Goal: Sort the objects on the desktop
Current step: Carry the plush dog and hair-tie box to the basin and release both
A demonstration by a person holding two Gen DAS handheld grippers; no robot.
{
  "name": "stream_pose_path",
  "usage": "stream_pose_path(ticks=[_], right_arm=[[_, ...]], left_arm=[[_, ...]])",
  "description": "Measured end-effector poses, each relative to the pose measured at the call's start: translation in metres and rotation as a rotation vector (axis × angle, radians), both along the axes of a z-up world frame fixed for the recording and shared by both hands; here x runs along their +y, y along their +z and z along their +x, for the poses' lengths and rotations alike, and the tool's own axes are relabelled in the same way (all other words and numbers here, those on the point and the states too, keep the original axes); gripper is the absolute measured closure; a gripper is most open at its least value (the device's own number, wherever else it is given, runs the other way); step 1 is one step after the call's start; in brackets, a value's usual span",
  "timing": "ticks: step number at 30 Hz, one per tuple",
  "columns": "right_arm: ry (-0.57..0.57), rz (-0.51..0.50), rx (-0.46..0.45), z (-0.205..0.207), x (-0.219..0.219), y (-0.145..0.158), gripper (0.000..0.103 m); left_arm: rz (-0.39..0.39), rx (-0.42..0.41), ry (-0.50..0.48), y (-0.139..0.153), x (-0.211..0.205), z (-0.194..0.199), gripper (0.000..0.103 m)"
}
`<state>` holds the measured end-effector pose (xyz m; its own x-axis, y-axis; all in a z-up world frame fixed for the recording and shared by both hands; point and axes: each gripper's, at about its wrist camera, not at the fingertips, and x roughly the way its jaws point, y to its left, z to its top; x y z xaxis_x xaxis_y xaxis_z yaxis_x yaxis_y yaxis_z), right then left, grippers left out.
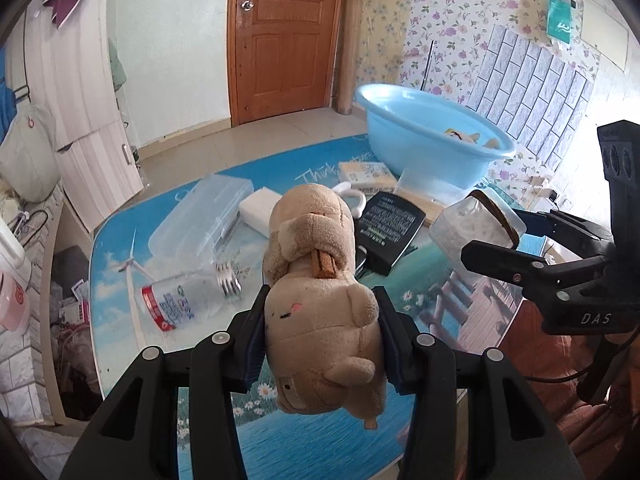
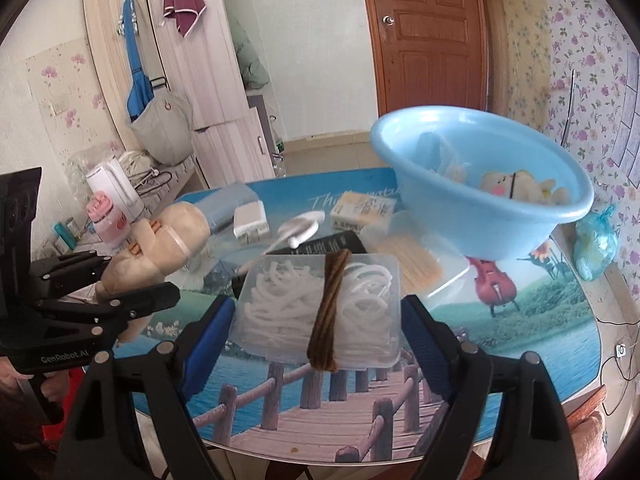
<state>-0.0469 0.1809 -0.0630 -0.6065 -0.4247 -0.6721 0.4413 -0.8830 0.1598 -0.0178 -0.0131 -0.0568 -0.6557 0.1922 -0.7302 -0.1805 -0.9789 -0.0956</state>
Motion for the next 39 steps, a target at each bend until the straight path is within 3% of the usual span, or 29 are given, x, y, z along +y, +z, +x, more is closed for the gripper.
stream_pose_path(ticks=[11,25,39], right_arm=[[-0.084,-0.06,0.055,0.01,0.013,0.022,0.018],[-0.157,-0.134,0.091,0.018,0.061,0.03,0.018],[-0.216,-0.168,0.196,-0.02,0.092,0.048,0.018]], left_arm=[[0.003,0.022,-0.03,0.016,0.024,-0.016,0.056],[-0.034,0.038,-0.039,0.036,0.065,-0.041,0.056],[-0.04,0.081,-0.089,0.055,0.11,-0.095,0.056]])
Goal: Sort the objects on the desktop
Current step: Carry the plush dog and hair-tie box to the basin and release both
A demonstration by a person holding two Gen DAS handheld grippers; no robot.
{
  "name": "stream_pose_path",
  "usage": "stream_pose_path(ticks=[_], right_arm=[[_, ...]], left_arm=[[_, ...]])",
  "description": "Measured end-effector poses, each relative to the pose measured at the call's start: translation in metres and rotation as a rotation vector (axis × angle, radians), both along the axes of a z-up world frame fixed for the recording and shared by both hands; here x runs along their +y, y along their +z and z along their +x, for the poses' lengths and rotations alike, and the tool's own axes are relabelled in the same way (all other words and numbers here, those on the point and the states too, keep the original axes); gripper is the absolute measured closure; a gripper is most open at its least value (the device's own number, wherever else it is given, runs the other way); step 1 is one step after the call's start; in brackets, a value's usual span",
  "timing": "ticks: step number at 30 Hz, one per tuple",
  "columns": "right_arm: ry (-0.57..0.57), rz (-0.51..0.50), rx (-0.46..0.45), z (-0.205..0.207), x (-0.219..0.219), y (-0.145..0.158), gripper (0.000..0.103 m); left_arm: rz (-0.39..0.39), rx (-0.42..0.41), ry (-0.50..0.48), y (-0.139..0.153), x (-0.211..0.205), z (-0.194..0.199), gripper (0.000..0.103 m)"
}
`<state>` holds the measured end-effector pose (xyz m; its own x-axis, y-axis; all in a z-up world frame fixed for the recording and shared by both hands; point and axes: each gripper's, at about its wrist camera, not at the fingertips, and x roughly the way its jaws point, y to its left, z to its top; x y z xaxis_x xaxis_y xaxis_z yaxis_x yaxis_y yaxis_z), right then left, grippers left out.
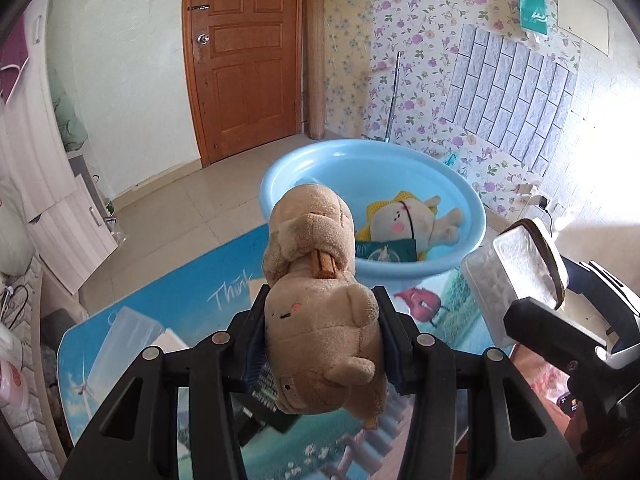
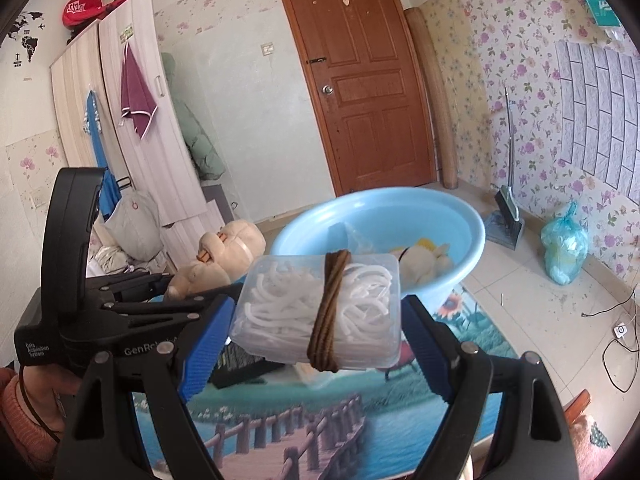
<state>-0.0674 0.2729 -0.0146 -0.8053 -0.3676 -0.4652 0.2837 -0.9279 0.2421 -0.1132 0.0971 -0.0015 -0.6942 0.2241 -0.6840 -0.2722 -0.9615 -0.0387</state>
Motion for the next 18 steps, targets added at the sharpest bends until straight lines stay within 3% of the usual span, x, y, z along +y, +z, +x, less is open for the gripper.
stream_pose_path(ticks=[18], right_arm=[[-0.06,0.009,-0.018,-0.052,0.014,-0.015,0.018]], left_arm=[[-0.034,-0.025,-0.064,-0.014,0.035,-0.065,0.055]])
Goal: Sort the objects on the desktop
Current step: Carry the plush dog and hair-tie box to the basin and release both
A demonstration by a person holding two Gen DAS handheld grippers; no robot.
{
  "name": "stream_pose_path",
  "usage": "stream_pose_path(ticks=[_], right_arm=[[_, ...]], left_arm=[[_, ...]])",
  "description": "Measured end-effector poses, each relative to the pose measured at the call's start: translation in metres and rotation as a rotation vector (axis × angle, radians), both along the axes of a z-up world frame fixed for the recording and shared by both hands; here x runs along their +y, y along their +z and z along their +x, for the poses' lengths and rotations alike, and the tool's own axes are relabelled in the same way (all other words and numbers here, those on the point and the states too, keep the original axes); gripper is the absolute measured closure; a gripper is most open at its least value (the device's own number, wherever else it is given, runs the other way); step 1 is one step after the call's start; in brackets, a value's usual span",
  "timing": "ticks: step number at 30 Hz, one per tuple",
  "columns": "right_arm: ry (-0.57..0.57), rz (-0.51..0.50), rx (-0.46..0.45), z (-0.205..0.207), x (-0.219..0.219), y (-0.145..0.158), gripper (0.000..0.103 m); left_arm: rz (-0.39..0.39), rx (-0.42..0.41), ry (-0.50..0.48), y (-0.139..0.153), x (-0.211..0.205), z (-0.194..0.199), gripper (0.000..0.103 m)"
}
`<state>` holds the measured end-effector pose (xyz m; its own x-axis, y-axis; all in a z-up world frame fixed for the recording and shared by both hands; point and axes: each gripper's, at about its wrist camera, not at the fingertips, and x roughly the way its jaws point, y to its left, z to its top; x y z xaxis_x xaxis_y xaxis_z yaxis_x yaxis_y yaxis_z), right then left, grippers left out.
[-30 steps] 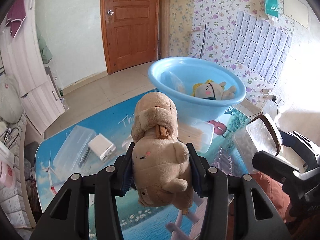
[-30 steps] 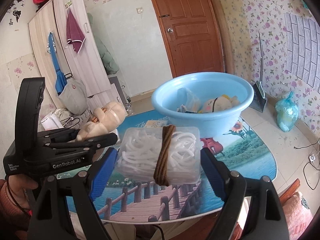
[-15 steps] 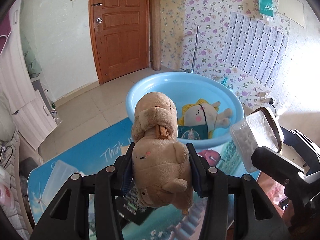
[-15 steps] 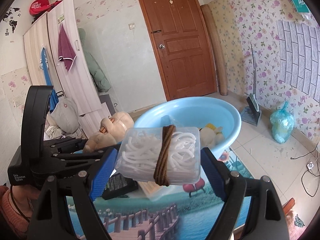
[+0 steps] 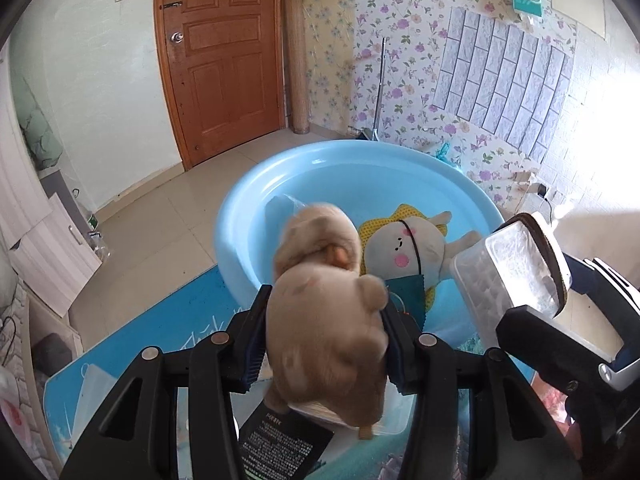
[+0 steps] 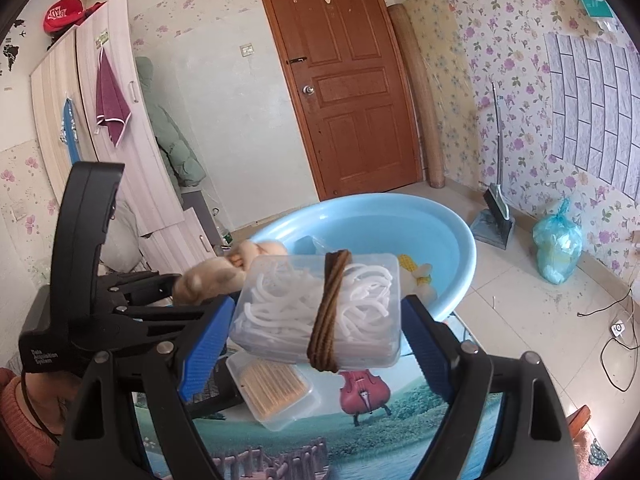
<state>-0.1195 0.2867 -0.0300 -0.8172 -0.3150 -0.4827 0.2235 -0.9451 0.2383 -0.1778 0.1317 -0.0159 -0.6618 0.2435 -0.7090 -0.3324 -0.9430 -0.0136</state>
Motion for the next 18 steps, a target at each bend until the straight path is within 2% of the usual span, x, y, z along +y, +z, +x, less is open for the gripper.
stream_pose_path(ticks=[4,8,18], right_arm=[[-0.008,0.008,-0.028,-0.007,0.004,-0.005,0.018],[-0.017,0.032,-0.022,-0.009,0.004,-0.005,0.018],[-0.009,0.067,-0.007,-0.025,-0.002,0.003,0.018]], left_arm=[[0.006,0.014,-0.009,0.006,0.004,-0.002,0.054],[0.005,0.033,-0.01,0.009,0.003,0.0,0.045],[0.029,0.029,0.016,0.009,-0.018,0.01,0.045]])
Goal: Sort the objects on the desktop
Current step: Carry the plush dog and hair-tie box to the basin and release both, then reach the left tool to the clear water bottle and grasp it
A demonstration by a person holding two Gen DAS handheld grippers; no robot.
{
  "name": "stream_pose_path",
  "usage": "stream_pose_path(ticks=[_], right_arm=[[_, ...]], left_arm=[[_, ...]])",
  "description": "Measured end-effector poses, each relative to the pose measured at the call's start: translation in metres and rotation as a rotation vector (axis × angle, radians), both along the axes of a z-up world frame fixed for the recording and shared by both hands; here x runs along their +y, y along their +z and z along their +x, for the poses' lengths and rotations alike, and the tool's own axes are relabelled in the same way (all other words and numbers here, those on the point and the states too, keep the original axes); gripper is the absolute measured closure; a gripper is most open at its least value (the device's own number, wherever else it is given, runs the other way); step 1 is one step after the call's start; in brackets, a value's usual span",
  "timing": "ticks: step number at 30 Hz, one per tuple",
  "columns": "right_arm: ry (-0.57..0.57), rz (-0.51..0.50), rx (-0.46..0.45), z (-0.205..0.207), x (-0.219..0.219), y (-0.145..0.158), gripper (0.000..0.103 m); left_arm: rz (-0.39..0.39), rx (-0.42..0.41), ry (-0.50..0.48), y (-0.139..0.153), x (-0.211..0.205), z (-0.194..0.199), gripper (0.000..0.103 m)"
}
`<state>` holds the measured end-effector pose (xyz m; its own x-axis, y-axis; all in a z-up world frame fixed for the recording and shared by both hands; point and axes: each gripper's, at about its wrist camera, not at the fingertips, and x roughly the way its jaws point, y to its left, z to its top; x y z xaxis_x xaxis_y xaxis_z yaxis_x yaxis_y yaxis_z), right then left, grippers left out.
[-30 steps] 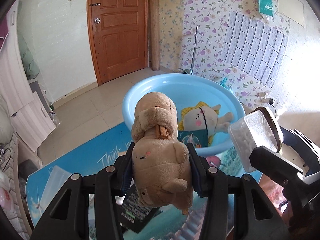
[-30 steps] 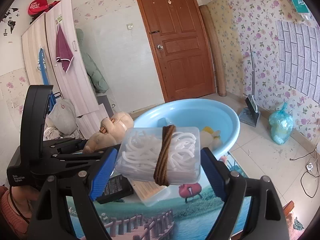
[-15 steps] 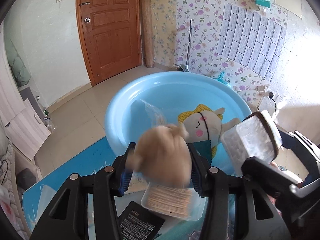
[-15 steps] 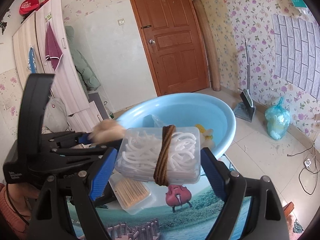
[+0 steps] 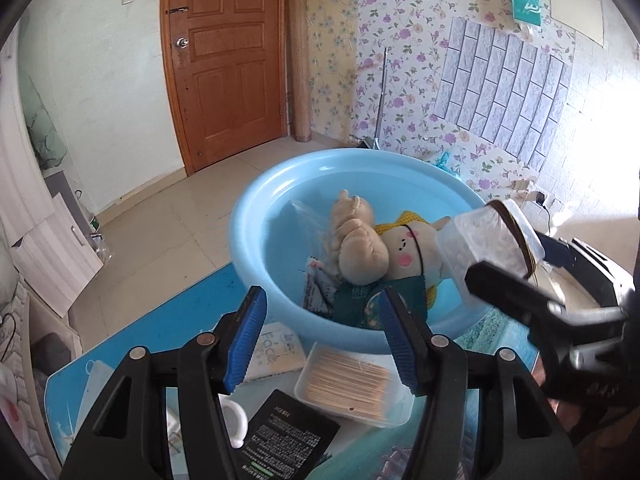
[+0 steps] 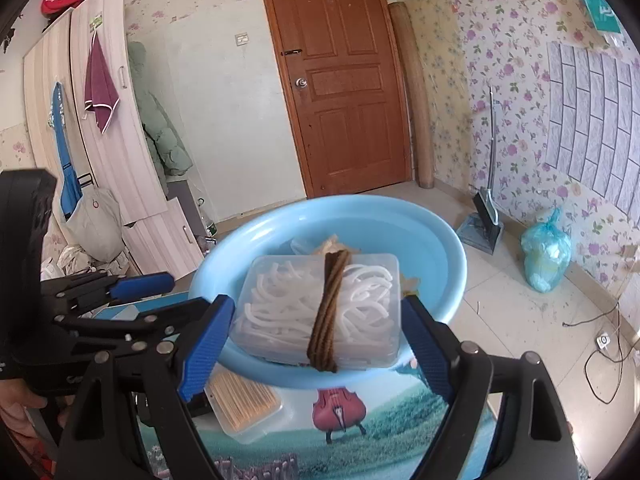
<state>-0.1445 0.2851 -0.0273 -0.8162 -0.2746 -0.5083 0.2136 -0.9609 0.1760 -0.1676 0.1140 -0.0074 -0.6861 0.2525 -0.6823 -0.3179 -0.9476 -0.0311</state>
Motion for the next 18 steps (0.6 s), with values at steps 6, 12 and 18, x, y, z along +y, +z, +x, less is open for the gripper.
stream_pose_path(ticks=[6,12,18], right_arm=[[0.011,0.072,-0.01,-0.018,-0.014,0.003,0.017],[0.025,0.081,-0.043,-0.017,-0.023,-0.001,0.015],[0.001,0.065,-0.059,-0.002,-0.02,-0.002,0.015]], left_arm=[[0.009,0.009,0.068,0.003,-0.033,0.009,0.039],[0.013,0.006,0.142,0.001,-0.069,0.023,0.034],[0.002,0.007,0.203,-0.007,-0.098,0.046,0.034]])
